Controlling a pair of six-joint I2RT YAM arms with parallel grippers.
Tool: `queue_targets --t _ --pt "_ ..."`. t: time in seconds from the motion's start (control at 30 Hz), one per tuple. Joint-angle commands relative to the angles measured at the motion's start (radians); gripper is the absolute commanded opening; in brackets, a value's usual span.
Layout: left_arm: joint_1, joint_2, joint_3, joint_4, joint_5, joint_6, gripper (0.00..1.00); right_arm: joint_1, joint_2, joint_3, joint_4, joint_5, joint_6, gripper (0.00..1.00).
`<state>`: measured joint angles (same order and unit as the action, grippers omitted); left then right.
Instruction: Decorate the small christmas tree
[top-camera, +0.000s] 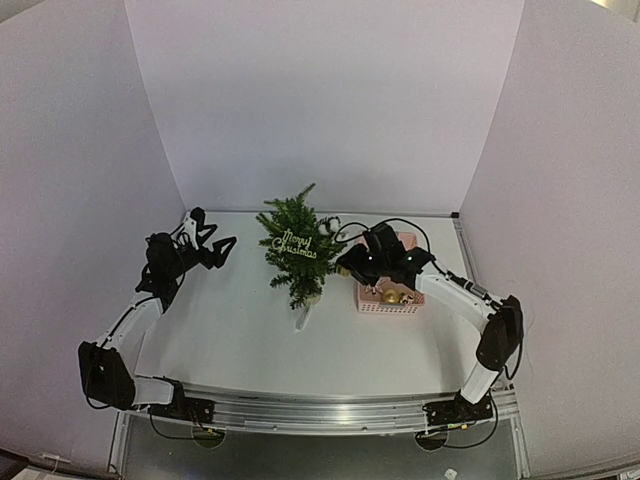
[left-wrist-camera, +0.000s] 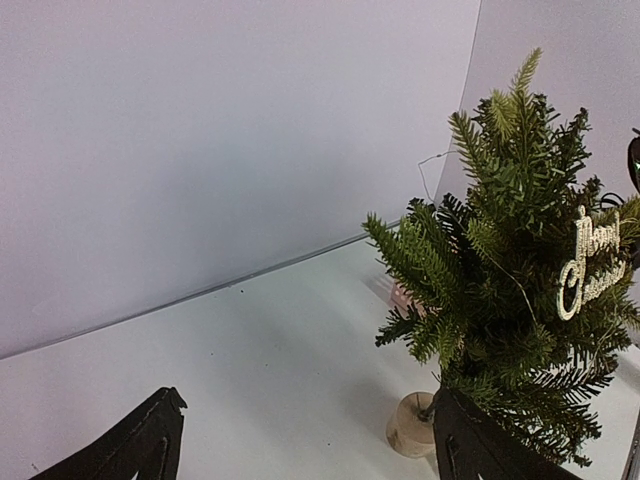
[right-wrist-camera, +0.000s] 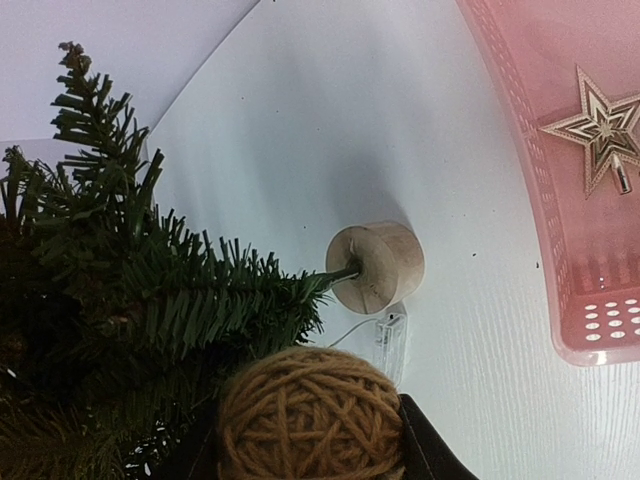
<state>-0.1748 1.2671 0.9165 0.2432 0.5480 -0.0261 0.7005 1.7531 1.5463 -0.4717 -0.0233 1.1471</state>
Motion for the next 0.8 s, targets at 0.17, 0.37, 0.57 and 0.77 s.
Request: queue_targets --t 0.17,0.37,0.57,0.77 --pt "0.005 -0.037 0.029 0.009 0.003 0.009 0.87 0.026 -0.019 -0.029 0.001 0.071 0.035 0.0" --pt "0.005 -0.032 0.026 0.013 0.004 0.008 0.87 0.025 -0.015 -0.032 0.002 0.079 0.038 0.0" --pt "0.005 -0.03 0.031 0.013 0.006 0.008 0.87 0.025 -0.003 -0.003 0.002 0.074 0.025 0.01" --pt "0.005 -0.031 0.028 0.01 0.002 0.011 0.87 0.025 -0.005 -0.002 0.002 0.066 0.024 0.12"
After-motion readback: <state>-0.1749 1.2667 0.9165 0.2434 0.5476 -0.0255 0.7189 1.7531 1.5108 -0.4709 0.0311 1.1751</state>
